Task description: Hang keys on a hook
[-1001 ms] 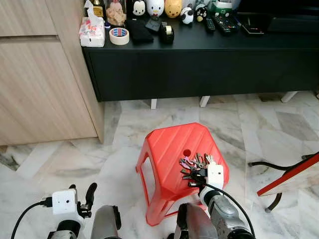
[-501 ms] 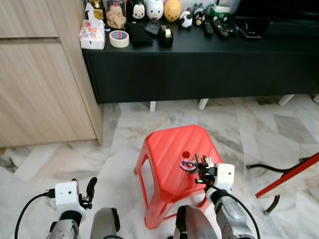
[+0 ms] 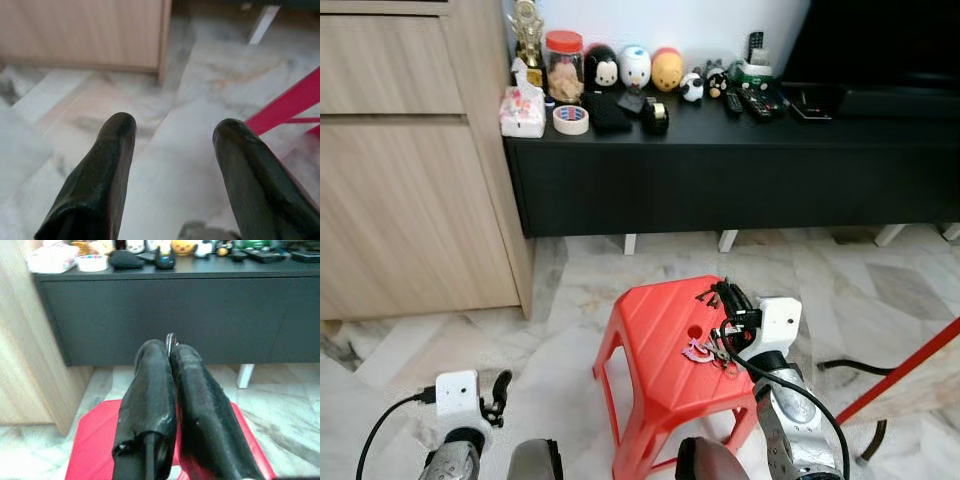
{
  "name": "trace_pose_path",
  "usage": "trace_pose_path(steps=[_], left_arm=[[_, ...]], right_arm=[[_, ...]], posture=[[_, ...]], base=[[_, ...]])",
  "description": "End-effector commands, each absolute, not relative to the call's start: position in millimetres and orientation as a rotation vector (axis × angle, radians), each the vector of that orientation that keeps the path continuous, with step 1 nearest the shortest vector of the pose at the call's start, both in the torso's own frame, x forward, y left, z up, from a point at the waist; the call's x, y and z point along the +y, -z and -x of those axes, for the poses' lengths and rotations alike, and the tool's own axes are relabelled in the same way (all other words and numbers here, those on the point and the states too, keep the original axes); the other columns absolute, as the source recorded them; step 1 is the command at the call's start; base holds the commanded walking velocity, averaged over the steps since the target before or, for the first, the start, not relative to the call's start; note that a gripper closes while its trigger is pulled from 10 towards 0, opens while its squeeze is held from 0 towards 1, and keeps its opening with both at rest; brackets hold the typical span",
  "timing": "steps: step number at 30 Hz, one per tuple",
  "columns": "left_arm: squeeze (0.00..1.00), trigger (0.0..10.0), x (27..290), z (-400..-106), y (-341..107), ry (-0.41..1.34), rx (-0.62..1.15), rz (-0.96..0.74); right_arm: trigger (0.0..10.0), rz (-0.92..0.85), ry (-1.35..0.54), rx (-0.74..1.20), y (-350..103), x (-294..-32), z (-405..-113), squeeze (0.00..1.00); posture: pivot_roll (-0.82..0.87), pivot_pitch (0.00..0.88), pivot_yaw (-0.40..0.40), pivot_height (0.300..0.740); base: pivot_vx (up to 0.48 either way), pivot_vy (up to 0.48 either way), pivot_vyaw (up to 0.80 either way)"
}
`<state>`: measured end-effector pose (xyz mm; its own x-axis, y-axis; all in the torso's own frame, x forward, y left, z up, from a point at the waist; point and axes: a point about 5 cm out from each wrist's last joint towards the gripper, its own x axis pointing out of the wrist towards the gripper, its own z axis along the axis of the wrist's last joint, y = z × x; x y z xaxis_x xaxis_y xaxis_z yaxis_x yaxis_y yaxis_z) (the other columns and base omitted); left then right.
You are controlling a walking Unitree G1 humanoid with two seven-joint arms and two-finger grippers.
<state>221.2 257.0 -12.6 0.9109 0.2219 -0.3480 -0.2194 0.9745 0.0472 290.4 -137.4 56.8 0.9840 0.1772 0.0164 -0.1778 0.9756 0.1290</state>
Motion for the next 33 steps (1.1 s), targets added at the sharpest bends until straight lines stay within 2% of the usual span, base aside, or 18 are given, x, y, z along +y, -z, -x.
trace_pose_path(steps=[1, 4, 14, 22, 33], left_arm=[[0.0, 10.0, 254.7, -218.5, 20.0, -0.223, 0.398, -0.017], [0.0, 10.0, 254.4, -213.6, 30.1, -0.213, 0.467, -0.025], [0.0, 10.0, 255.7, -211.2, 34.8, -0.214, 0.494, -0.022], [0.0, 10.0, 256.9, -194.6, 49.3, -0.22, 0.592, -0.022], [0.0, 10.0, 256.8, -174.6, 65.0, -0.23, 0.734, -0.018]], right_arm=[[10.0, -0.117, -0.137, -0.014, -60.0, -146.3, -289.9, 0.0], [10.0, -0.12, -0.112, -0.02, -63.2, -146.4, -290.2, 0.0], [10.0, -0.119, -0.087, 0.0, -58.1, -144.8, -285.6, 0.0], [10.0, -0.11, -0.081, 0.001, -61.7, -144.0, -288.3, 0.0], [10.0, -0.092, -0.09, 0.037, -55.5, -146.2, -283.9, 0.0]], posture=[[0.12, 0.0, -0.114, 0.615], [0.11, 0.0, -0.096, 0.635], [0.12, 0.0, -0.083, 0.69], [0.11, 0.0, -0.083, 0.74], [0.09, 0.0, -0.083, 0.74]], base=[[0.0, 0.0, 0.0], [0.0, 0.0, 0.0], [0.0, 0.0, 0.0], [0.0, 0.0, 0.0], [0.0, 0.0, 0.0]])
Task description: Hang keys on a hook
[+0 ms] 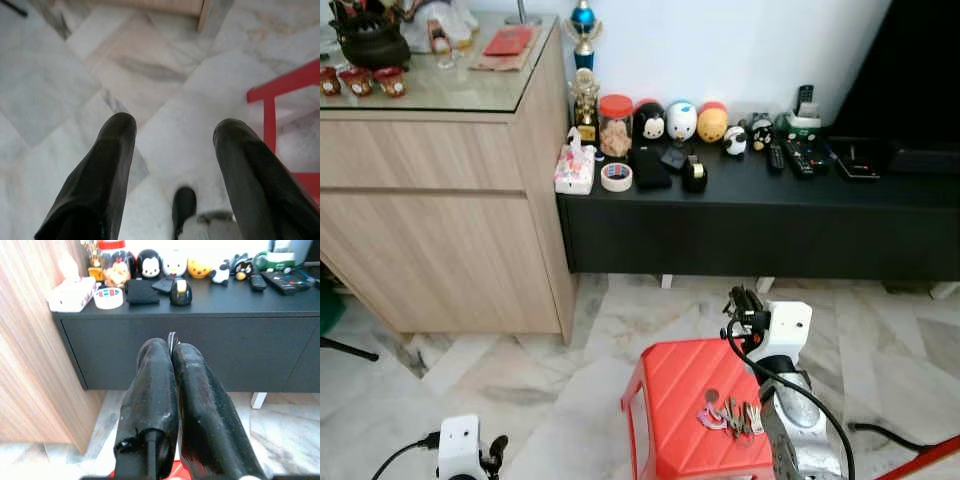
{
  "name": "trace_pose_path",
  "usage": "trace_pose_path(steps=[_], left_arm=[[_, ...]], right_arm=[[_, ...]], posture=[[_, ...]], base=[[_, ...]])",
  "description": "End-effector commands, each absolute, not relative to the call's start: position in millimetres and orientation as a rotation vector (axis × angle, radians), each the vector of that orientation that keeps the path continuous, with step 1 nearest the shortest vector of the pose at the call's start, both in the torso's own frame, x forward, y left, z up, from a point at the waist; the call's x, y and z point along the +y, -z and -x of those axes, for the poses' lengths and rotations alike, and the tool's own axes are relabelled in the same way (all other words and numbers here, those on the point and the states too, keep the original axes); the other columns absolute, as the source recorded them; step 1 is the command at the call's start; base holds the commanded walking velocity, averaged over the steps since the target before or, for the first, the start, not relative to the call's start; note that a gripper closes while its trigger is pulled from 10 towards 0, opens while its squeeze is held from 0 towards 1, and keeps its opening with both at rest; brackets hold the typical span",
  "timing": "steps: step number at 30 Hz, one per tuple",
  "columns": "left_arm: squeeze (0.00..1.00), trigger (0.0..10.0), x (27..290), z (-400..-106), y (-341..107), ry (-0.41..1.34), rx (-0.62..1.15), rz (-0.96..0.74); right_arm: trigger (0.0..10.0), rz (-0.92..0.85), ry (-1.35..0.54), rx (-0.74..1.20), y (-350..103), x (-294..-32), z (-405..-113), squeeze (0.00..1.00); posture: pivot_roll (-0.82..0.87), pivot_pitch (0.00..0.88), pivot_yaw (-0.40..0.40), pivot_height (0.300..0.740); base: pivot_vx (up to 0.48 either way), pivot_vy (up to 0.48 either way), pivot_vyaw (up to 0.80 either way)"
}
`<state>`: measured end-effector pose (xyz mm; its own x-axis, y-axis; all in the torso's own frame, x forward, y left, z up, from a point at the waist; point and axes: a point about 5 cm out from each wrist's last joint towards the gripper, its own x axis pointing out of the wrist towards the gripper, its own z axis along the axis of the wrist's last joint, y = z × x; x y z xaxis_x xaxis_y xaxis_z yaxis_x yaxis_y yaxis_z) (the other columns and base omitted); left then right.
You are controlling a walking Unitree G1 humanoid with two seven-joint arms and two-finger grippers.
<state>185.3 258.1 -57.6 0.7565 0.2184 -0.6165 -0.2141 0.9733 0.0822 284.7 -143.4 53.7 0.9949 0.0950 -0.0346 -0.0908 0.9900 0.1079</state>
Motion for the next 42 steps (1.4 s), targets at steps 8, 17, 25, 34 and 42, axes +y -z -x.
trace_pose_path(steps=[8, 17, 25, 34, 42], left_arm=[[0.0, 10.0, 252.1, -176.8, 65.9, -0.219, 0.738, -0.008], [0.0, 10.0, 246.9, -167.4, 72.1, -0.21, 0.77, 0.003], [0.0, 10.0, 241.0, -168.6, 73.2, -0.184, 0.773, 0.009], [0.0, 10.0, 233.7, -166.9, 76.3, -0.174, 0.788, 0.02], [0.0, 10.0, 233.6, -163.5, 77.8, -0.165, 0.8, 0.015]], right_arm=[[10.0, -0.116, -0.064, 0.073, -53.5, -146.2, -287.1, 0.0], [10.0, -0.13, 0.009, 0.087, -53.3, -151.2, -289.0, 0.0], [10.0, -0.143, 0.025, 0.091, -54.3, -147.2, -290.9, 0.0], [10.0, -0.145, 0.037, 0.104, -53.6, -151.5, -291.3, 0.0], [10.0, -0.142, 0.066, 0.103, -53.1, -154.2, -289.4, 0.0]], posture=[[0.09, 0.0, -0.085, 0.74], [0.09, 0.0, -0.09, 0.74], [0.09, 0.0, -0.082, 0.74], [0.08, 0.0, -0.09, 0.74], [0.07, 0.0, -0.079, 0.74]], base=[[0.0, 0.0, 0.0], [0.0, 0.0, 0.0], [0.0, 0.0, 0.0], [-0.056, 0.0, 0.0], [-0.261, 0.0, 0.0]])
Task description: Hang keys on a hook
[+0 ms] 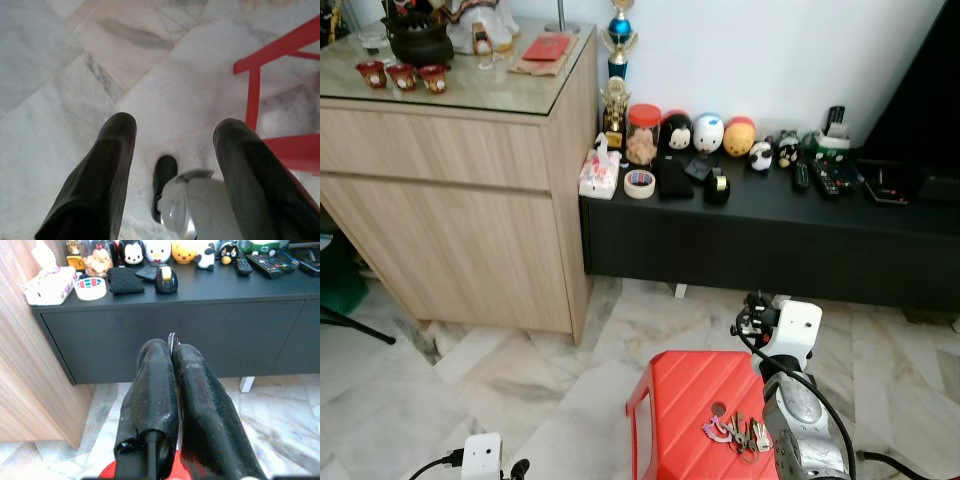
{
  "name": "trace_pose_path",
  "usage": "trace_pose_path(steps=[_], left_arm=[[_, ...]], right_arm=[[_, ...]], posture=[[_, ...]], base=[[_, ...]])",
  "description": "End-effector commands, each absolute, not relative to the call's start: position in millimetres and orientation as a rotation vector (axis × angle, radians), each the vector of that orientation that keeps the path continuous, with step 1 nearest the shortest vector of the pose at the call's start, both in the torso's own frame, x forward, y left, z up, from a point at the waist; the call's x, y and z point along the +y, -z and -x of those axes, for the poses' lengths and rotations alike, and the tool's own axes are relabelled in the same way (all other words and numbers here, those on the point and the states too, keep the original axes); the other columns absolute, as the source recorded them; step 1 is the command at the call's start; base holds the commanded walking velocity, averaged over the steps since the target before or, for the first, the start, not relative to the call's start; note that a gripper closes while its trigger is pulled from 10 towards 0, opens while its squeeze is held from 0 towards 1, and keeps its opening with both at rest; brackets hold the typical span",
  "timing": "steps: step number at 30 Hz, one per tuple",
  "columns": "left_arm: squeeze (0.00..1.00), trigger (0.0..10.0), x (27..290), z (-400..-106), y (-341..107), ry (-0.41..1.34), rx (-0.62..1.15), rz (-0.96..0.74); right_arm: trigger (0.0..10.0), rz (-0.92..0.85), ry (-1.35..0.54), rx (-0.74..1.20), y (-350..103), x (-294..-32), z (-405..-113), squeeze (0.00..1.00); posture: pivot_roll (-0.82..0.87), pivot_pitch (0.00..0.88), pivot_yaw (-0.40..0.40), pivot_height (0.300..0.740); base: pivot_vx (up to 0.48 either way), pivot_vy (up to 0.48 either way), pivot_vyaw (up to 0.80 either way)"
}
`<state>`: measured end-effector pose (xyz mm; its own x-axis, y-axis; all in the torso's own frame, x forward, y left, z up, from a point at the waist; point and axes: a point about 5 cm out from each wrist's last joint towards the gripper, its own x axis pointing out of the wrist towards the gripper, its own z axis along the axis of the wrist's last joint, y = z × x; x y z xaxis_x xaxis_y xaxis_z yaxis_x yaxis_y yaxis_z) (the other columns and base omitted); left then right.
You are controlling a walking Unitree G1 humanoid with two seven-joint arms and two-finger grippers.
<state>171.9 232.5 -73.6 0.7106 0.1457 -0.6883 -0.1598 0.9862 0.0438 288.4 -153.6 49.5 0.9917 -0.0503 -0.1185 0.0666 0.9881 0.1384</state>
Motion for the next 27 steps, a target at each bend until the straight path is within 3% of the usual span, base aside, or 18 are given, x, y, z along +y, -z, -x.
trace_pose_path(steps=[1, 8, 27], left_arm=[[0.0, 10.0, 234.5, -163.5, 77.6, -0.166, 0.8, 0.014], [0.0, 10.0, 246.9, -169.1, 72.2, -0.232, 0.778, 0.023], [0.0, 10.0, 247.5, -171.7, 70.7, -0.207, 0.775, 0.003]], right_arm=[[10.0, -0.14, 0.06, 0.102, -53.3, -152.9, -289.5, 0.0], [10.0, -0.132, 0.035, 0.099, -55.1, -146.9, -291.3, 0.0], [10.0, -0.136, 0.07, 0.111, -52.2, -150.8, -287.1, 0.0]], posture=[[0.07, 0.0, -0.08, 0.74], [0.06, 0.0, -0.071, 0.74], [0.08, 0.0, -0.073, 0.74]], base=[[-0.27, 0.0, 0.0], [-0.275, 0.0, 0.0], [-0.277, 0.0, 0.0]])
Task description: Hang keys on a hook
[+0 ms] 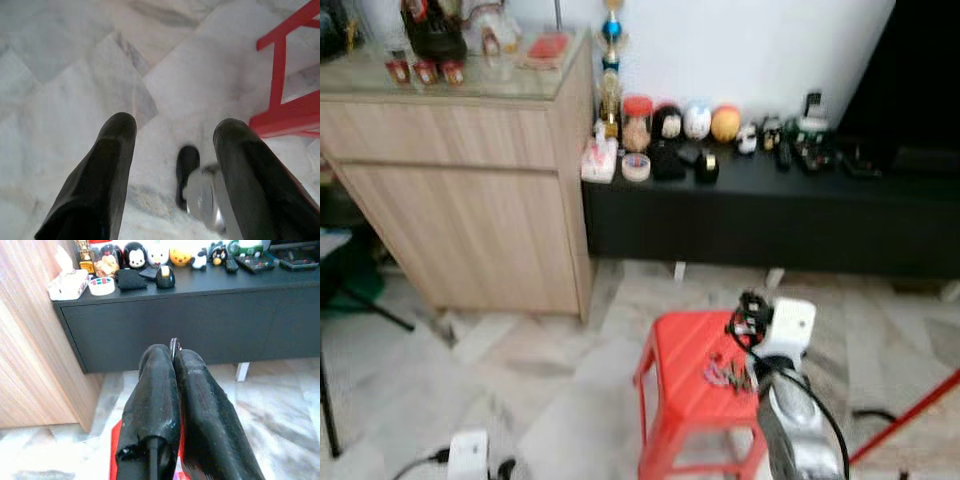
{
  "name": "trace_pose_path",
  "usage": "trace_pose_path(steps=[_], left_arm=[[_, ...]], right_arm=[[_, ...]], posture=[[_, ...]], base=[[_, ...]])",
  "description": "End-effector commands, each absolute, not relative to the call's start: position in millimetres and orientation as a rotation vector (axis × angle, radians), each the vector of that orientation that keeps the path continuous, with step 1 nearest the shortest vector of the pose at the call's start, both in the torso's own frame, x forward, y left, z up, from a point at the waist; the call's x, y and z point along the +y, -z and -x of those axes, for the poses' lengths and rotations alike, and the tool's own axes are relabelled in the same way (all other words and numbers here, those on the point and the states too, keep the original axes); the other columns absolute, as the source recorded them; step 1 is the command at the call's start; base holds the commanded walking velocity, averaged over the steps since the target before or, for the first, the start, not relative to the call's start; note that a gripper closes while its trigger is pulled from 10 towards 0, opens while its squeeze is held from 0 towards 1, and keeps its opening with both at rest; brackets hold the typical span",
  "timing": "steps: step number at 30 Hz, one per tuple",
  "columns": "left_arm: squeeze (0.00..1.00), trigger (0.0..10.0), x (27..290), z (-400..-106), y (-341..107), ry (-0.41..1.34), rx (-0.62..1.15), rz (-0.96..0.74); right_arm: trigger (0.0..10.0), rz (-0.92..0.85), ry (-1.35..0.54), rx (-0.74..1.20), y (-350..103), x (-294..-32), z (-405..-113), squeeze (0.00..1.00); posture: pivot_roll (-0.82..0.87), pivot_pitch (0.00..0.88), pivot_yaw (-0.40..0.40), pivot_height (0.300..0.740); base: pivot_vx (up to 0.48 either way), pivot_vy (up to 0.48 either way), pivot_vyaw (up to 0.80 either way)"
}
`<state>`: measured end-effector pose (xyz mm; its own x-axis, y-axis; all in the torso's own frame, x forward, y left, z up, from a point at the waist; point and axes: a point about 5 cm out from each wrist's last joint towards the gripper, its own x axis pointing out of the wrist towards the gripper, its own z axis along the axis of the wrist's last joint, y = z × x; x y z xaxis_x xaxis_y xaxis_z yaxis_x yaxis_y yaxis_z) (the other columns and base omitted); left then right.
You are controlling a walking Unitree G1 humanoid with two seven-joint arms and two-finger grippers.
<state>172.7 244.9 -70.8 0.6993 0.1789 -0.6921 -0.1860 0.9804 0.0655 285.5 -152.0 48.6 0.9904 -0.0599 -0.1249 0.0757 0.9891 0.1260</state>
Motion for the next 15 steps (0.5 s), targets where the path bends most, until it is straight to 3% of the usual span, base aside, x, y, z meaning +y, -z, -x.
trace_pose_path(steps=[1, 15], left_arm=[[0.0, 10.0, 247.7, -171.6, 70.6, -0.207, 0.774, 0.003], [0.0, 10.0, 247.3, -171.6, 70.7, -0.23, 0.768, 0.018]], right_arm=[[10.0, -0.136, 0.071, 0.11, -52.7, -151.0, -287.1, 0.0], [10.0, -0.135, 0.087, 0.112, -55.7, -155.1, -287.8, 0.0]], posture=[[0.08, 0.0, -0.075, 0.74], [0.07, 0.0, -0.086, 0.74]], base=[[-0.277, 0.0, 0.0], [-0.277, 0.0, 0.0]])
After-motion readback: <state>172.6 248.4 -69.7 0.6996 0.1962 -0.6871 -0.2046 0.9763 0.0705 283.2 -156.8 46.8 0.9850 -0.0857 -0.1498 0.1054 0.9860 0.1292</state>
